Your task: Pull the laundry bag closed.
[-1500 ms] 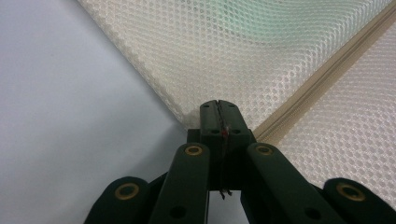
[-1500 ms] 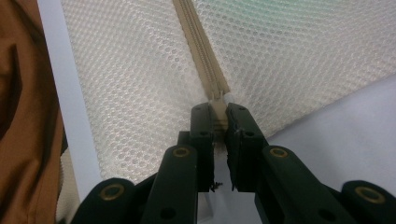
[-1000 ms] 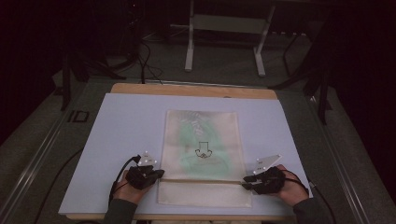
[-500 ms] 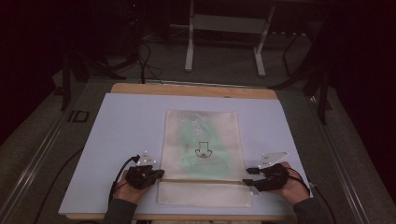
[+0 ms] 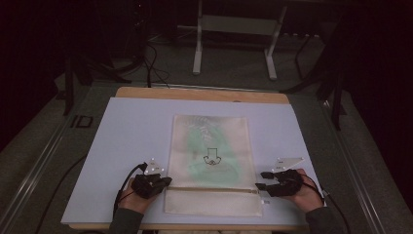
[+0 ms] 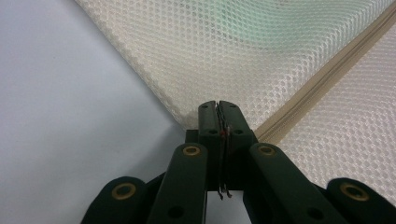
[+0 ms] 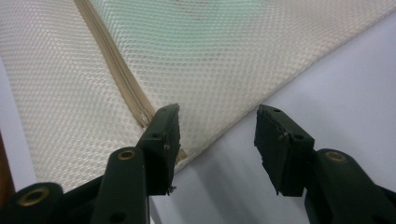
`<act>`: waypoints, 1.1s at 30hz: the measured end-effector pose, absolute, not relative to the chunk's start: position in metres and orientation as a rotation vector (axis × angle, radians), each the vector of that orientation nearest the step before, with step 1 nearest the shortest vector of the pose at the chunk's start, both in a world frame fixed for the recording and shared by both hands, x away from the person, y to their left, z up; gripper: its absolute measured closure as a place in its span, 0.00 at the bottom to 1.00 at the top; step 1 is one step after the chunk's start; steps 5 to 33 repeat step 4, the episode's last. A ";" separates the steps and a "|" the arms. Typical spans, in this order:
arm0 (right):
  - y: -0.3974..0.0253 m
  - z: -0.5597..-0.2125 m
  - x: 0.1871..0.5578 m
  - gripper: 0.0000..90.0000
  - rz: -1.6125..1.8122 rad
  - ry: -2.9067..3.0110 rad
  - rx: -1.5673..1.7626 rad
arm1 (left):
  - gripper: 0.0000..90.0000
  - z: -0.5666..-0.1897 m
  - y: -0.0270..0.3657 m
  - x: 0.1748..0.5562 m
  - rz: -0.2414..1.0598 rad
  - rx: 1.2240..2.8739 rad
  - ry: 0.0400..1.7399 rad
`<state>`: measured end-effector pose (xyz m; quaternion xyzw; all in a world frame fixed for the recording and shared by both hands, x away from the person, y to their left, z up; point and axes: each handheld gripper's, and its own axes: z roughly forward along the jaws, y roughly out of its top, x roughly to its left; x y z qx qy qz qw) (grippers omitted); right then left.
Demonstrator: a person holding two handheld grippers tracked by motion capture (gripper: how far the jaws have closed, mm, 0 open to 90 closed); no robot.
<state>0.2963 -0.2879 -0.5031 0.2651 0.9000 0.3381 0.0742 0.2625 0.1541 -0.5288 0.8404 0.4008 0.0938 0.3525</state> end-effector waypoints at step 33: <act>-0.288 -0.504 0.297 0.56 1.015 2.694 0.796 | 0.98 -0.528 0.154 0.262 0.248 2.167 1.043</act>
